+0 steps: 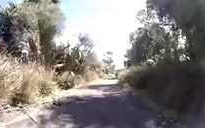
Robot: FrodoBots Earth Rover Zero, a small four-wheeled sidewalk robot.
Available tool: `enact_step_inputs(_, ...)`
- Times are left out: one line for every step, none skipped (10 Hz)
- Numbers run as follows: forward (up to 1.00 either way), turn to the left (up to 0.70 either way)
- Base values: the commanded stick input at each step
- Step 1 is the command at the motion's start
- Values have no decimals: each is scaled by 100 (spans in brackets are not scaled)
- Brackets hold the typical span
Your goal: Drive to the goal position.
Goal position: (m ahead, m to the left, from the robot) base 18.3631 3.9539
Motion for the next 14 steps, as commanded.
enact_step_inputs(85,0)
enact_step_inputs(85,0)
enact_step_inputs(85,0)
enact_step_inputs(85,0)
enact_step_inputs(85,0)
enact_step_inputs(85,0)
enact_step_inputs(85,0)
enact_step_inputs(85,0)
enact_step_inputs(85,0)
enact_step_inputs(85,0)
enact_step_inputs(85,0)
enact_step_inputs(85,0)
enact_step_inputs(85,0)
enact_step_inputs(85,0)
